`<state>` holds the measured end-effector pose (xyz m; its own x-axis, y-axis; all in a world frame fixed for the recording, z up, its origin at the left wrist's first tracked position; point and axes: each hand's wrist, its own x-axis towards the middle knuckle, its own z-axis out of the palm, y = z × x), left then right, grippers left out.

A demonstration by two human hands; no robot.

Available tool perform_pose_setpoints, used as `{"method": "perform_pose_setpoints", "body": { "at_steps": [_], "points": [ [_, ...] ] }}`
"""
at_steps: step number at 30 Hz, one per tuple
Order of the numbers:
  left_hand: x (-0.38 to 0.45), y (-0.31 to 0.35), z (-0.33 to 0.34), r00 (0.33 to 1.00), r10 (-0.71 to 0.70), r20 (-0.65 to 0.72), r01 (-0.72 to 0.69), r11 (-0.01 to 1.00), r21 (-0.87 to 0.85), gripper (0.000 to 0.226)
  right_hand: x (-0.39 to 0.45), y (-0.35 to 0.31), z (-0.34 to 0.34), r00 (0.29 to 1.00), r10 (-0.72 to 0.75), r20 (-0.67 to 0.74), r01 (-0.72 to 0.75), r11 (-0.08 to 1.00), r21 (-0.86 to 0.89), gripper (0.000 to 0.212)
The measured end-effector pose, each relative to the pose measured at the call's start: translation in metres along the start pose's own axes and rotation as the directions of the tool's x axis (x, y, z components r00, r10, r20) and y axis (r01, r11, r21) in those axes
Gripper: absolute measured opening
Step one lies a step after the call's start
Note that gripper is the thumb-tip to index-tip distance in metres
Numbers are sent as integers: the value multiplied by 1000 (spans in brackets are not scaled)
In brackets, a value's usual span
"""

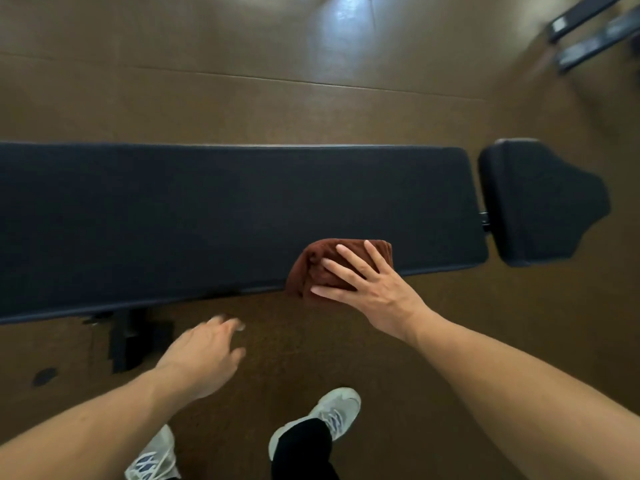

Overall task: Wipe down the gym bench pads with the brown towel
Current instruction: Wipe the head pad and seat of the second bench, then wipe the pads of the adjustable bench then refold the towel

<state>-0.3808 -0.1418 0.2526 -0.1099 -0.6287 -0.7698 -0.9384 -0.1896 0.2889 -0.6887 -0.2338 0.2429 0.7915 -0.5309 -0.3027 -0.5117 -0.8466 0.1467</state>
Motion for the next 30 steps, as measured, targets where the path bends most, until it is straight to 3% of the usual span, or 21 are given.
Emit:
{"method": "perform_pose_setpoints", "body": {
  "at_steps": [4, 8, 12, 14, 15, 17, 19, 21, 23, 25, 28, 30],
  "points": [
    [16, 72, -1, 994, 84, 67, -88, 995, 53, 52, -74, 57, 25, 992, 110, 65, -109, 994, -24, 112],
    [47, 163, -6, 984, 173, 31, -175, 982, 78, 50, -140, 110, 50, 968, 205, 147, -208, 978, 9, 106],
    [58, 239, -6, 974, 226, 26, -227, 969, 95, 48, -195, 124, 57, 878, 400, 262, -450, 876, 172, 94],
    [52, 267, -8, 972, 229, 48, -233, 965, 122, 48, -211, 113, 50, 738, 550, 392, -667, 682, 299, 94],
    [45, 285, -11, 974, 219, 62, -226, 965, 137, 49, -222, 104, 46, 617, 617, 489, -787, 489, 376, 92],
    [30, 309, -16, 979, 195, 66, -202, 971, 126, 52, -230, 80, 40, 332, 637, 696, -869, -81, 489, 77],
    [8, 343, -28, 978, 185, 99, -194, 976, 100, 53, -249, 67, 17, 115, 556, 823, -638, -594, 491, 64],
    [-10, 375, -40, 975, 182, 127, -190, 980, 55, 53, -267, 59, -11, 0, 427, 904, -358, -845, 399, 59],
    [-22, 403, -54, 978, 183, 102, -181, 983, -31, 50, -283, 61, -48, -41, 351, 935, -163, -926, 341, 56],
    [-31, 429, -66, 985, 150, 90, -136, 980, -148, 48, -294, 72, -79, -23, 312, 950, -35, -950, 311, 57],
    [-45, 464, -93, 988, 58, 140, -8, 942, -336, 53, -306, 103, -128, 82, 347, 934, 77, -937, 341, 55],
    [-51, 487, -111, 972, 2, 235, 122, 851, -511, 69, -309, 130, -160, 148, 387, 910, 126, -920, 371, 50]
  ]
}}
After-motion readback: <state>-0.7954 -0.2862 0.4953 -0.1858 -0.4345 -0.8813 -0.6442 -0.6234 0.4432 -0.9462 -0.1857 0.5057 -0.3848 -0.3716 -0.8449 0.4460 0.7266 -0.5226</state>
